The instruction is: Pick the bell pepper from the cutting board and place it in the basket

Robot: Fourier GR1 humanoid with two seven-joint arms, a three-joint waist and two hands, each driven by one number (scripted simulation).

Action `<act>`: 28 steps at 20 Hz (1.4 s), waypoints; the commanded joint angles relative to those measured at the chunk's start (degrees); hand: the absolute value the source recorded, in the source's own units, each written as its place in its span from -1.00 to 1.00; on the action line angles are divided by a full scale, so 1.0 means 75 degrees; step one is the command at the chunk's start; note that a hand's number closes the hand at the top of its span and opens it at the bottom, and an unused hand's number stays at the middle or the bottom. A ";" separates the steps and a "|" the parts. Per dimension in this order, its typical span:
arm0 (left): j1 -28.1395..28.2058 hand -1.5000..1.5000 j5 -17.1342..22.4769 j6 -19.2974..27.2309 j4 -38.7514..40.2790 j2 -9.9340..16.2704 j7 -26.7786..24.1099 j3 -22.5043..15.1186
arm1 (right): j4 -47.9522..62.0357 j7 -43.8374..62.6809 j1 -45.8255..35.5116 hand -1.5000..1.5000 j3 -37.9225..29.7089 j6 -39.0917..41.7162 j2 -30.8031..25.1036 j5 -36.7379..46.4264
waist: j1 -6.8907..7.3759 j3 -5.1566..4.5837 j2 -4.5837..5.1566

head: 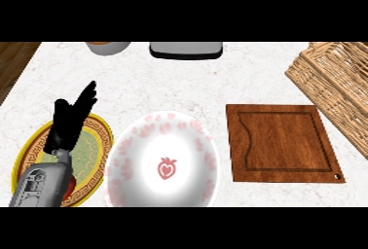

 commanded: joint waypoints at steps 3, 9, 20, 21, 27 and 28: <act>0.0056 0.00 -0.0108 0.0065 -0.0148 -0.0089 -0.0043 -0.0118 | 0.1775 -0.0175 -0.0365 1.00 -0.0216 0.0053 0.0150 -0.0001 | 0.0085 0.0003 0.0024; -0.0143 0.00 -0.0085 -0.0064 0.0024 -0.0034 -0.0057 -0.0113 | 0.2872 -0.0499 -0.0983 -1.00 -0.0653 -0.0031 0.0286 -0.0295 | 0.0115 0.0007 0.0065; 0.0194 0.00 0.0007 -0.0089 -0.0233 0.0023 -0.0075 0.0011 | 0.3543 -0.0955 -0.0882 -1.00 -0.2210 -0.1317 -0.0269 -0.1475 | 0.0147 0.0017 0.0066; -0.0081 0.00 -0.0056 0.0016 0.0118 0.0012 -0.0140 0.0074 | 0.3517 -0.0739 -0.1100 -1.00 -0.2411 -0.1218 -0.0454 -0.1670 | 0.0057 0.0011 0.0066; -0.0041 0.00 0.0048 -0.0143 0.0139 0.0022 -0.0111 0.0068 | 0.4234 -0.0338 -0.0674 -1.00 -0.3121 -0.0847 -0.1428 -0.2223 | 0.0044 0.0026 0.0093; -0.0079 0.00 0.0076 -0.0139 0.0014 0.0053 -0.0024 0.0103 | 0.4273 -0.0613 -0.0360 -1.00 -0.3156 -0.0836 -0.1594 -0.2235 | 0.0040 0.0032 0.0089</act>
